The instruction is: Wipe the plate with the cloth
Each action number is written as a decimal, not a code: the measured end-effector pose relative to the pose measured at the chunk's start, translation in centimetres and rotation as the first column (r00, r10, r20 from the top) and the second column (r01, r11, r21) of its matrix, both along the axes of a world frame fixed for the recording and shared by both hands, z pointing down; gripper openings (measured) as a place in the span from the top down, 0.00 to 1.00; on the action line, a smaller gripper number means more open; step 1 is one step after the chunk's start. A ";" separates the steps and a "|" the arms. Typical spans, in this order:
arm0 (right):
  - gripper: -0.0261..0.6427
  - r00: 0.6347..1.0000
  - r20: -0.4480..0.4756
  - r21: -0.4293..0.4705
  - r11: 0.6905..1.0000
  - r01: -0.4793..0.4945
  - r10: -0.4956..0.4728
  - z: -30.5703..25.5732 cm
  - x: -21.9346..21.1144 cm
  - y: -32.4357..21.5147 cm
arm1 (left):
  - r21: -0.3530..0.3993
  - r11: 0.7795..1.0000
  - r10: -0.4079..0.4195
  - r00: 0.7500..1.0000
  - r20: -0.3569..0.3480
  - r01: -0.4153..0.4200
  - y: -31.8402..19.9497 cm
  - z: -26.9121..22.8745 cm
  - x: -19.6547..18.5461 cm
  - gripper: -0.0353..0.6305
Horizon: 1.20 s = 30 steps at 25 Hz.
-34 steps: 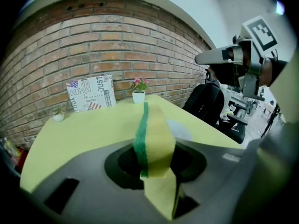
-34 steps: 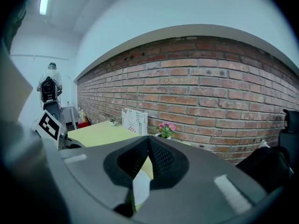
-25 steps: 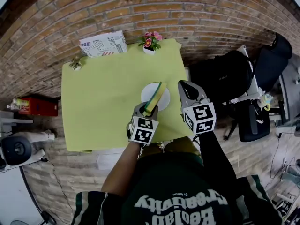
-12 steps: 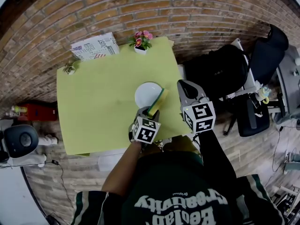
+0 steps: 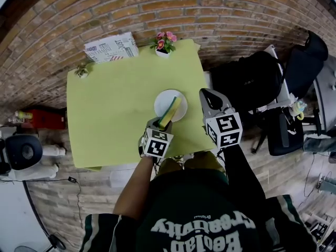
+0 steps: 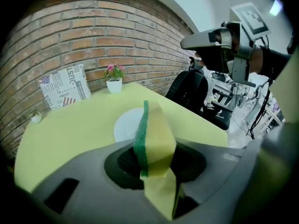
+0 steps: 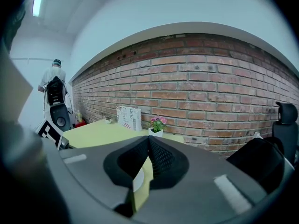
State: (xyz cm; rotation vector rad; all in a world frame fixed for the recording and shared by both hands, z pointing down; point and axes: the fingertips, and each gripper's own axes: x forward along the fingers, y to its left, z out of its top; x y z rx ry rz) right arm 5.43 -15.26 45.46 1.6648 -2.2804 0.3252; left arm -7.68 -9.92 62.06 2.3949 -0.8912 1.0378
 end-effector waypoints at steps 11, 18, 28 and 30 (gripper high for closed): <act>0.94 0.998 0.002 -0.002 0.998 0.064 -0.064 0.1 -2.8 -0.3 | 0.001 0.989 -0.145 0.989 -0.008 0.145 -0.3 0.1 -6.1 0.75; 0.94 0.996 0.024 -0.006 0.996 0.085 -0.085 0.0 -4.6 -0.5 | 0.004 0.973 -0.233 0.973 -0.001 0.233 -0.5 -1.1 -9.0 0.75; 0.94 0.995 0.046 -0.002 0.996 0.091 -0.091 0.1 -4.7 -0.3 | 0.008 0.971 -0.239 0.971 -0.002 0.239 -0.4 -1.5 -8.9 0.75; 0.94 0.995 0.050 -0.002 0.996 0.089 -0.089 0.2 -4.2 -0.3 | 0.018 0.971 -0.238 0.971 -0.006 0.238 -0.6 -2.0 -8.4 0.75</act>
